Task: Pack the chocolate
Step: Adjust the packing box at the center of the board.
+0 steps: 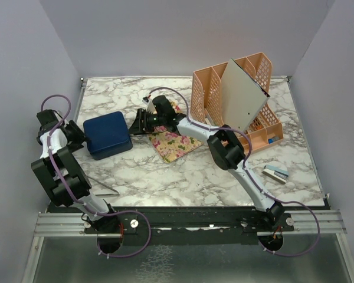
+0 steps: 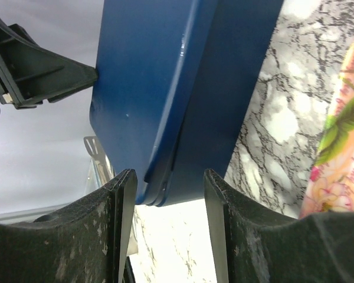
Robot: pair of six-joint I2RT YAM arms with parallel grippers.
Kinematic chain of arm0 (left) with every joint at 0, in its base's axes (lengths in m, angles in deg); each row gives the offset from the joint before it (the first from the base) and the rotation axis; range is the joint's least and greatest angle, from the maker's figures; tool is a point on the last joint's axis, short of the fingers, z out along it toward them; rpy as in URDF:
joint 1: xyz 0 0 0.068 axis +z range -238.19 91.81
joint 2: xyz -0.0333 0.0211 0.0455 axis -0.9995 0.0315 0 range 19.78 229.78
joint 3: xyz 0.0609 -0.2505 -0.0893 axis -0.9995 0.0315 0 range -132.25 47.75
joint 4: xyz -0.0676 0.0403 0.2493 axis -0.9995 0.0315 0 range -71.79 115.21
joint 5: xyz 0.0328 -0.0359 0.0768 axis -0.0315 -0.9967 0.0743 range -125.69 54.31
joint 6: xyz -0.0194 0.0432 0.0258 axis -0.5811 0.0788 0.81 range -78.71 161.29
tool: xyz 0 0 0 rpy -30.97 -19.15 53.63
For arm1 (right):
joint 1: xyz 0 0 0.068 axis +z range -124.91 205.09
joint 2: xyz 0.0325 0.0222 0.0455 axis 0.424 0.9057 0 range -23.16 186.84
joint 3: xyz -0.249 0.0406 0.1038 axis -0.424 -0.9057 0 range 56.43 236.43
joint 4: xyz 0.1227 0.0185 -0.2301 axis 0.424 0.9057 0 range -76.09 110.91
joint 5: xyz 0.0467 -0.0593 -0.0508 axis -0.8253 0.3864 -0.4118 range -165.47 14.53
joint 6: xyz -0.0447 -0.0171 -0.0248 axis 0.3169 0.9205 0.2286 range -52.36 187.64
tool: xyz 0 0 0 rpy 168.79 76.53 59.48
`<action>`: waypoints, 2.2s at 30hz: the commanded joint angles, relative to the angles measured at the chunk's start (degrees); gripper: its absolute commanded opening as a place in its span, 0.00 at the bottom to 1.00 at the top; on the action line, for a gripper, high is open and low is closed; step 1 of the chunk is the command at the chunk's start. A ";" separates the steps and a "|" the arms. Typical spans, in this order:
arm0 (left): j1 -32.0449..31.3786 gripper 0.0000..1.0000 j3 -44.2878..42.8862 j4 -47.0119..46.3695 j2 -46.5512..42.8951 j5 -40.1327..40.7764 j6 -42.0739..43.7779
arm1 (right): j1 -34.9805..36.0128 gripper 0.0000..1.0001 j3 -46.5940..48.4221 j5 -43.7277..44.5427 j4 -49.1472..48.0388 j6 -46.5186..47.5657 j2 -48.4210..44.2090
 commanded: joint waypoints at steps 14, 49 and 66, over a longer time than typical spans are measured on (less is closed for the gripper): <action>-1.31 0.43 5.98 0.25 -4.35 -4.79 -1.37 | 2.68 0.40 2.40 -3.45 1.38 0.93 1.56; -2.63 0.30 7.25 4.00 -14.17 0.56 -2.92 | 2.89 0.54 -5.86 3.57 7.91 7.60 -8.46; -2.56 0.73 8.77 -0.51 -10.88 0.99 -3.79 | 2.30 0.63 0.24 7.41 9.70 10.09 -4.37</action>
